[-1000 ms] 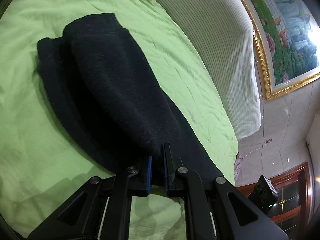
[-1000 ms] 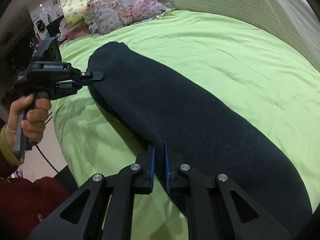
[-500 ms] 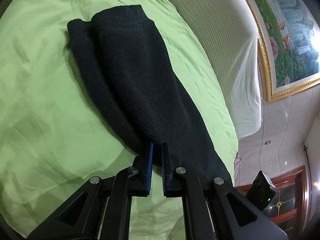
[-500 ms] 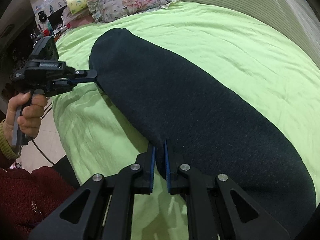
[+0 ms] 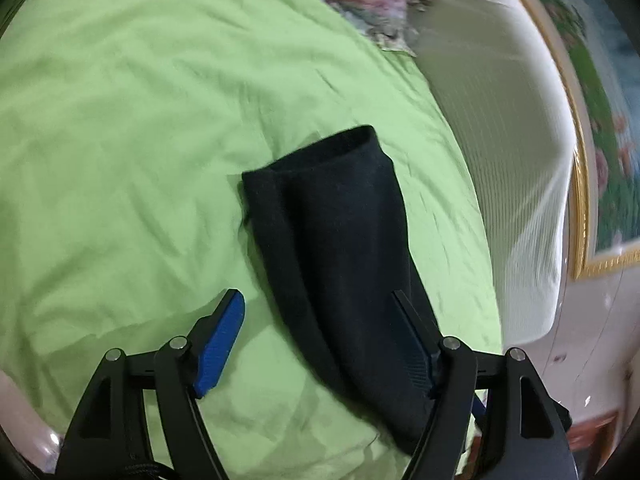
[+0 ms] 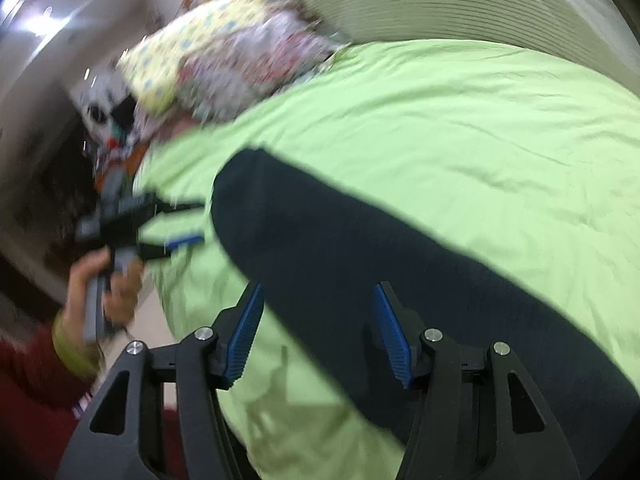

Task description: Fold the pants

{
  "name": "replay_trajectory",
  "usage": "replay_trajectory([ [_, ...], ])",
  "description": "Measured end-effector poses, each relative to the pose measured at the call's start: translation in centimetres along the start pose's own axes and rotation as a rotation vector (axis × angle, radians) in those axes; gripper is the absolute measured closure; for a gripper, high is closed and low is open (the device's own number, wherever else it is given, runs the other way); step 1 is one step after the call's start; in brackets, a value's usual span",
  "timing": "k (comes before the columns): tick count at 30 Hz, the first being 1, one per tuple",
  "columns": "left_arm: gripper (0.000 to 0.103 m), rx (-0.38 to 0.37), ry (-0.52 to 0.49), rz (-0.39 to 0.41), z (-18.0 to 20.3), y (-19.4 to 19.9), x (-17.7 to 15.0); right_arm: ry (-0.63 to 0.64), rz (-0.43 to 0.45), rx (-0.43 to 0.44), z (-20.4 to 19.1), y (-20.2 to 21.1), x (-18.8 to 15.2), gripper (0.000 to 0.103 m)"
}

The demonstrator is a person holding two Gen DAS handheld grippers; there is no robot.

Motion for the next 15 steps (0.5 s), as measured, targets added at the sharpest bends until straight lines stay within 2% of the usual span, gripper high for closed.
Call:
replay_trajectory([
  [3,0.027,0.042,0.001,-0.002,0.6,-0.9,1.4,-0.083,0.022,-0.039,2.7,-1.9,3.6,0.045],
  [5,0.027,0.052,0.006,-0.02,0.9,-1.6,1.9,-0.112,-0.005,-0.066,4.3,-3.7,5.3,0.046],
  [6,0.027,0.061,0.004,-0.021,1.1,-1.9,2.1,-0.114,-0.019,-0.078,4.9,-4.5,5.8,0.05],
  [9,0.027,0.086,0.008,-0.027,1.4,-2.7,2.2,-0.117,-0.103,-0.12,6.3,-8.2,6.9,0.059],
  [12,0.027,0.082,0.006,-0.012,1.8,-3.0,2.1,-0.085,-0.187,-0.107,6.4,-11.8,7.0,0.06],
  [15,0.027,0.061,-0.006,-0.003,1.6,-3.1,2.0,0.01,-0.329,-0.09,4.6,-15.8,5.7,0.06],
])
Point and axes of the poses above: each gripper's, at about its wrist camera, not at the fingertips, and y roughly against the way its jaws point, z to its right, x to its top, the point moved 7 cm from there along -y, roughly the way its jaws point, and after that the axes turned 10 degrees about x, right-handed, at the moved point
